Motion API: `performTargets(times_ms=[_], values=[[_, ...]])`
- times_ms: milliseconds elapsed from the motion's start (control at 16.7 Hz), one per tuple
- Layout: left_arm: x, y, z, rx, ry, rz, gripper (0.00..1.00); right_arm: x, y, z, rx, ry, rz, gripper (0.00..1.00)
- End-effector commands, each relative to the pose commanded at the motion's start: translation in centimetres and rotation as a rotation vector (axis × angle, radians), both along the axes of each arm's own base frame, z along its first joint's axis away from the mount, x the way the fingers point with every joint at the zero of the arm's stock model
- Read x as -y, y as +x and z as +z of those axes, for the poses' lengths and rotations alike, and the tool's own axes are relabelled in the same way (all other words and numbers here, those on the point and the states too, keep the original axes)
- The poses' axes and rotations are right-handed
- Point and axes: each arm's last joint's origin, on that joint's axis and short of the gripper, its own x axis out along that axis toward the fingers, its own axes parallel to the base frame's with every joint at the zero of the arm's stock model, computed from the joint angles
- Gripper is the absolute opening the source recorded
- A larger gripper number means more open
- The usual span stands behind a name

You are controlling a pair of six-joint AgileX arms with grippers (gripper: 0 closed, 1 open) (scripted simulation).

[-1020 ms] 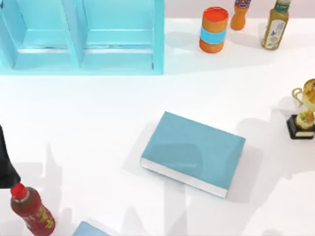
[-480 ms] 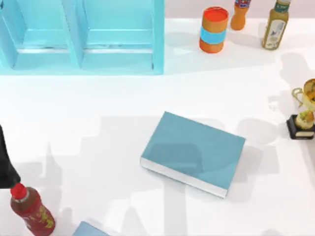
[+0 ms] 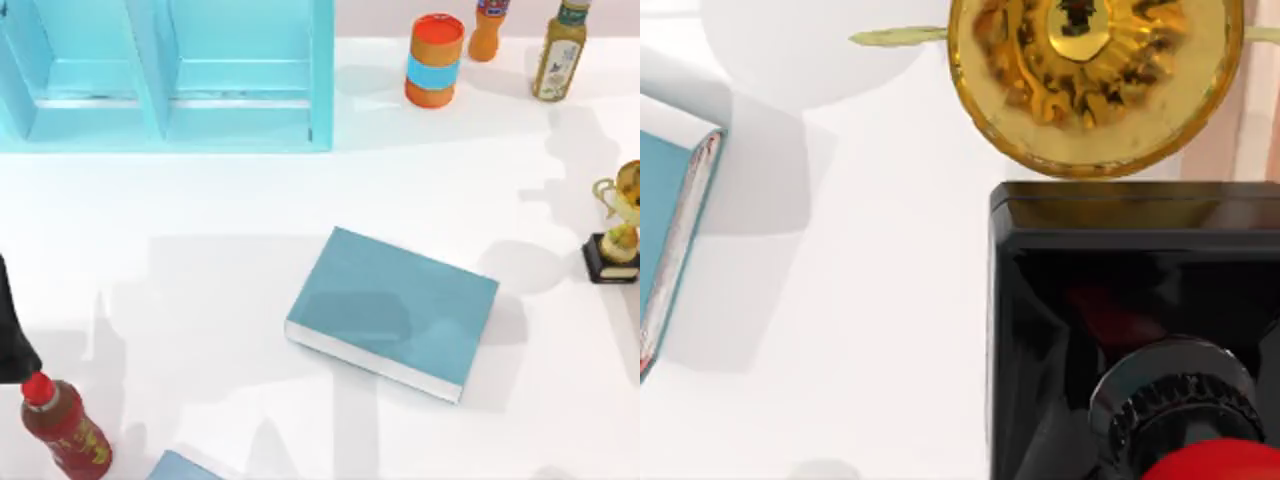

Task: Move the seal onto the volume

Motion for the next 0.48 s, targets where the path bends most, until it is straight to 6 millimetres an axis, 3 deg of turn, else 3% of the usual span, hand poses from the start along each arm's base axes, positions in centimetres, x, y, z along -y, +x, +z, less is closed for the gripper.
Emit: performTargets(times_ms=[240,480], values=[[0.0,0.0,0.0,0.0,0.0,0.0,1.0,-6.9,0.4,-1.4,-0.027,0.091,-0.004,0.0],[0.0,0.0,0.0,0.0,0.0,0.0,1.0,-14.8,0.1,-5.5,-0.15,0.093,-0.028,0.0]])
